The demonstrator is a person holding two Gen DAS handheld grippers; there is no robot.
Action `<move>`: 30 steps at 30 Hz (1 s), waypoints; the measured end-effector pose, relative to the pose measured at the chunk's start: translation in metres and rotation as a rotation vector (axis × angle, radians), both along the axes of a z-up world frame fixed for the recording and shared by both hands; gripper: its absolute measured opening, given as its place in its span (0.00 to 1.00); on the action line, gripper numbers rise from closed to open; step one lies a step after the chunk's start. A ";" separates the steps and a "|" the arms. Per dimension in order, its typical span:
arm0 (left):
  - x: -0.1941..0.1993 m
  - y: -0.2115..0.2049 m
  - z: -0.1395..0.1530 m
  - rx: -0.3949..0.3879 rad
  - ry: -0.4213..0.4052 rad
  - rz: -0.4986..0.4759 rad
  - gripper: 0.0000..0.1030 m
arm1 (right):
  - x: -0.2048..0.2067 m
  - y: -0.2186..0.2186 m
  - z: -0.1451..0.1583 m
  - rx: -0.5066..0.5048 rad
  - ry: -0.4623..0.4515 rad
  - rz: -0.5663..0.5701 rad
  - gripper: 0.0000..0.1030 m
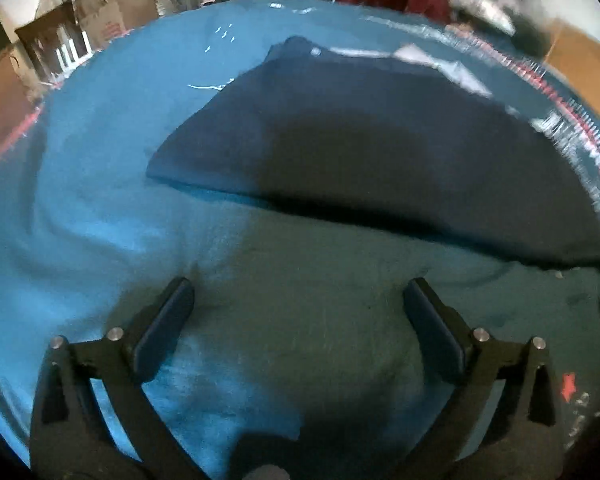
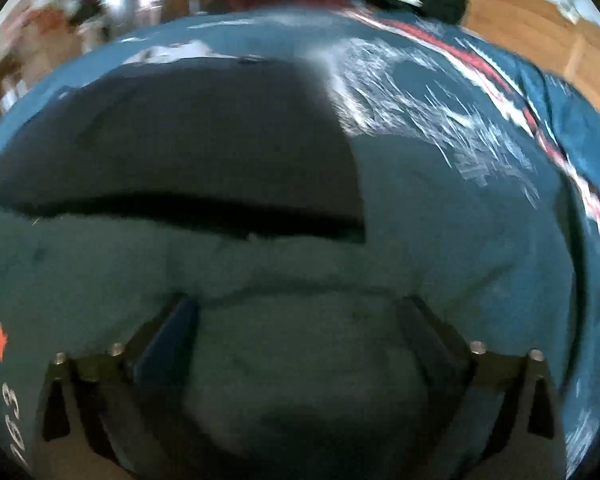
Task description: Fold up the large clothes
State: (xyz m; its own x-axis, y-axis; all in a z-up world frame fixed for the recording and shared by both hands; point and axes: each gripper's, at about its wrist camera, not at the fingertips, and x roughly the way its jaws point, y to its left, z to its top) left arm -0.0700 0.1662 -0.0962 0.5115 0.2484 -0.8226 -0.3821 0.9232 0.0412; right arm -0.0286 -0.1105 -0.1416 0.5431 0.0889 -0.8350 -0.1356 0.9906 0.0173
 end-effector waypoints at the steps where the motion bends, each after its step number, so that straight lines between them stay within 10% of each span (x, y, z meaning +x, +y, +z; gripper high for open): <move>1: 0.000 0.003 0.000 0.003 0.002 0.010 1.00 | 0.001 -0.003 -0.002 0.018 0.013 -0.009 1.00; 30: -0.018 -0.016 -0.001 0.095 -0.067 0.051 1.00 | 0.003 -0.009 -0.013 0.070 -0.063 -0.020 1.00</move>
State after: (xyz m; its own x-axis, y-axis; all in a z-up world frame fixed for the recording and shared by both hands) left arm -0.0883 0.1506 -0.0973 0.5494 0.3509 -0.7583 -0.4330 0.8957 0.1007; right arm -0.0259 -0.1194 -0.1543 0.5967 0.1347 -0.7911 -0.1185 0.9898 0.0791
